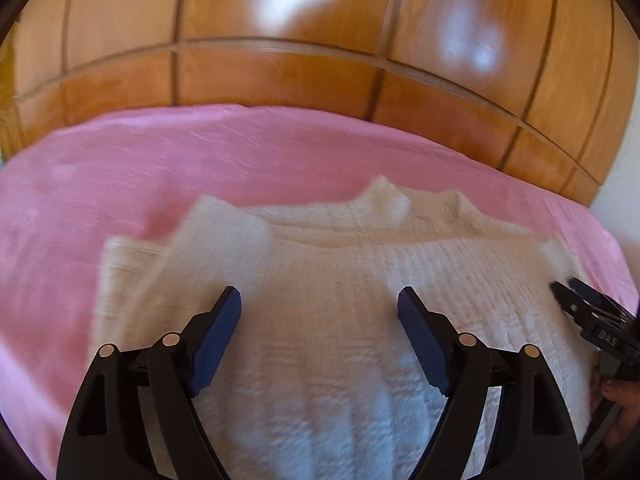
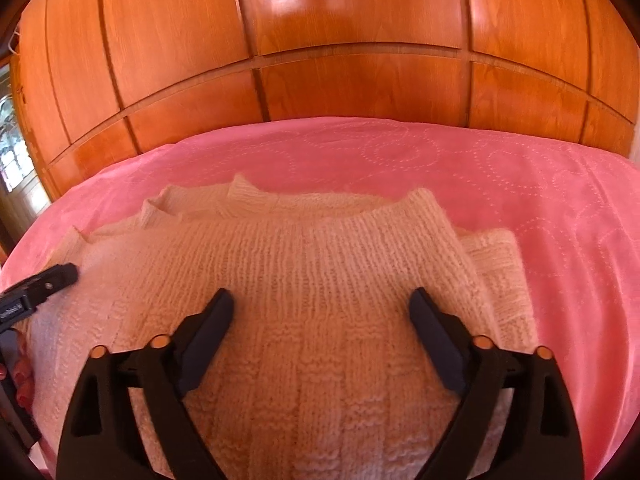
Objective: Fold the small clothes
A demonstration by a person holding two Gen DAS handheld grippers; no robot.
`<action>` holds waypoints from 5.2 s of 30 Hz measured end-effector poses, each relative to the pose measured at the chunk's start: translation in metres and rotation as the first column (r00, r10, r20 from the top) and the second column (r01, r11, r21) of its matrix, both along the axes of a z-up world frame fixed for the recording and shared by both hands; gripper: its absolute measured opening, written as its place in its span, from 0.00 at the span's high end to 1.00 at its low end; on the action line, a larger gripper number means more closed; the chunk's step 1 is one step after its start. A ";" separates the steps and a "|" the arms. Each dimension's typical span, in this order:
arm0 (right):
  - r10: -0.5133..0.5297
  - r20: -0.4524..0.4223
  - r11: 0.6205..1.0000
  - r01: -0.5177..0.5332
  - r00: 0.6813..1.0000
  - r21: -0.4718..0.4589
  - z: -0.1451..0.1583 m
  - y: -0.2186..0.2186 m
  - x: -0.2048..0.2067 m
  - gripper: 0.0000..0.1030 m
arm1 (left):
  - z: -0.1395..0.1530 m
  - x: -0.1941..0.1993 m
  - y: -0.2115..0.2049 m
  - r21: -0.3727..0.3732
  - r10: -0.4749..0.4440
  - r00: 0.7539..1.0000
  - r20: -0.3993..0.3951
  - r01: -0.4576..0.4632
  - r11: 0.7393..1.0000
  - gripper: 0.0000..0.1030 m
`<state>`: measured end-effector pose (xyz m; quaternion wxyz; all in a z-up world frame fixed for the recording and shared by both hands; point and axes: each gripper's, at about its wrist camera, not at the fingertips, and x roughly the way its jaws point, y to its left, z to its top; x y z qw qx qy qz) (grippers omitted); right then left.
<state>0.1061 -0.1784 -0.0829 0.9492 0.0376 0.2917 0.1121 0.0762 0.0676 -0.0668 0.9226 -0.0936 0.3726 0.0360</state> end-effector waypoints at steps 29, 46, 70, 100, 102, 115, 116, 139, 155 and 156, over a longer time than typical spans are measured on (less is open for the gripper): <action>-0.099 -0.038 0.995 0.099 0.994 0.006 0.017 -0.031 -0.017 0.02 | -0.004 -0.041 0.054 -0.118 0.117 0.992 0.037 -0.112 0.987 0.06; -0.050 0.003 0.958 0.049 0.999 -0.284 -0.011 0.003 -0.114 0.02 | -0.018 -0.107 0.089 -0.193 0.198 0.980 0.016 -0.191 0.962 0.05; -0.065 0.106 0.969 0.088 0.992 -0.232 -0.033 -0.003 -0.122 0.02 | -0.022 -0.083 0.068 -0.356 0.079 0.996 -0.049 -0.091 0.930 0.04; -0.049 0.103 0.976 0.070 0.993 -0.206 -0.032 -0.007 -0.122 0.02 | 0.042 -0.058 0.030 -0.392 0.004 1.000 0.020 0.004 0.920 0.81; -0.034 0.084 0.979 0.050 0.996 -0.198 -0.029 -0.009 -0.121 0.02 | 0.050 -0.054 0.022 -0.377 -0.016 0.999 0.038 0.029 0.926 0.82; -0.206 0.018 0.949 0.204 0.978 -0.238 -0.016 -0.062 -0.118 0.02 | 0.077 -0.039 -0.018 -0.344 -0.114 0.986 0.121 0.149 0.927 0.82; -0.202 -0.023 0.954 0.192 0.979 -0.229 -0.026 -0.065 -0.114 0.02 | 0.077 -0.038 -0.022 -0.341 -0.123 0.984 0.127 0.159 0.926 0.82; -0.198 0.005 0.980 0.198 0.980 -0.008 -0.039 -0.090 -0.125 0.02 | 0.088 0.009 -0.136 -0.284 -0.379 0.913 0.152 0.407 0.868 0.82; -0.185 0.025 0.983 0.185 0.982 0.006 -0.042 -0.093 -0.129 0.02 | 0.036 0.007 -0.265 0.035 -0.626 0.780 0.010 0.625 0.780 0.82; -0.184 0.027 0.983 0.184 0.982 0.007 -0.042 -0.093 -0.130 0.02 | 0.033 0.008 -0.270 0.041 -0.634 0.773 -0.008 0.634 0.773 0.79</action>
